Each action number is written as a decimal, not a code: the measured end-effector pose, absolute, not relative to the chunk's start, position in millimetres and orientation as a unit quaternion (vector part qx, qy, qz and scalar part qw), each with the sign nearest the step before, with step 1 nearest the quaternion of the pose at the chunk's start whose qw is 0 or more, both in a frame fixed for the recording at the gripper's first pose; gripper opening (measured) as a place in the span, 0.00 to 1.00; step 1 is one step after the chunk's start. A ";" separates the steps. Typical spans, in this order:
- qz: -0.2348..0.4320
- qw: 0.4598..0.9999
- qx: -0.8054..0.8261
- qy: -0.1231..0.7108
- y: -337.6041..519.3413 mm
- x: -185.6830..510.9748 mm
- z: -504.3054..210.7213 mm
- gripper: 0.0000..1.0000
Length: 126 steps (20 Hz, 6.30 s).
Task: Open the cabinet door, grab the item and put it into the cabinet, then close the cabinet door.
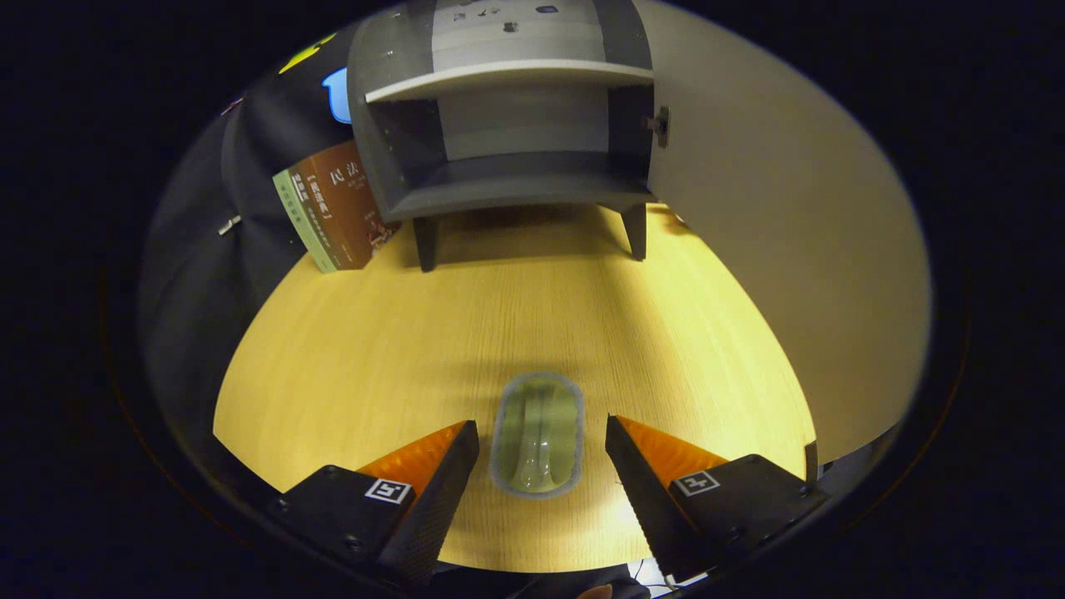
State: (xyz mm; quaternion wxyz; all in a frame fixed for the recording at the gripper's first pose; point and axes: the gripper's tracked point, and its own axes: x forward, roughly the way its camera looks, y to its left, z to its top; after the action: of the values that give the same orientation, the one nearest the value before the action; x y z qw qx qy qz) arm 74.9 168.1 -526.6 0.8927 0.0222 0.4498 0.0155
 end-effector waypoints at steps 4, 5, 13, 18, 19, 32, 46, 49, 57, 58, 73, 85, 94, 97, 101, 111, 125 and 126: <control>0.009 0.879 0.015 0.476 169.1 75.6 -552.3 0.90; -0.001 0.877 0.011 0.481 167.4 75.4 -557.4 0.80; -0.018 0.878 0.002 0.478 157.8 81.3 -556.0 0.23; 0.001 0.892 0.011 0.452 159.6 91.5 -511.8 0.24; 0.001 0.895 0.015 0.446 158.6 95.4 -498.0 0.23; 0.047 0.938 0.061 0.338 169.4 217.5 -270.2 0.23; 0.035 0.943 0.064 0.324 195.1 419.6 -235.8 0.23; 0.027 0.938 0.077 0.336 194.7 442.9 -253.2 0.23; 0.025 0.941 0.081 0.329 199.5 476.0 -272.6 0.23; 0.023 0.941 0.080 0.327 199.3 478.3 -273.4 0.23; 0.066 0.987 0.047 0.142 217.6 352.7 -135.4 0.99; 0.018 0.997 0.064 0.048 126.0 135.5 -52.7 0.98; -0.013 0.997 0.046 0.052 46.5 24.2 -35.6 0.99; -0.074 0.995 0.048 0.051 -11.0 -0.6 -31.9 0.99; -0.171 0.983 0.047 0.052 -99.3 -5.2 -39.5 0.99; -0.171 0.981 0.062 0.068 -139.7 97.4 -75.0 0.98; -0.132 0.985 0.092 0.070 -60.6 106.1 -75.7 0.98; -0.123 0.985 0.094 0.072 -47.9 106.1 -76.4 0.98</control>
State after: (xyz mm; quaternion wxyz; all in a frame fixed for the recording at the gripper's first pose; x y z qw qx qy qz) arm 106.1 -47.9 -76.4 0.9853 0.0944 0.0724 -0.1227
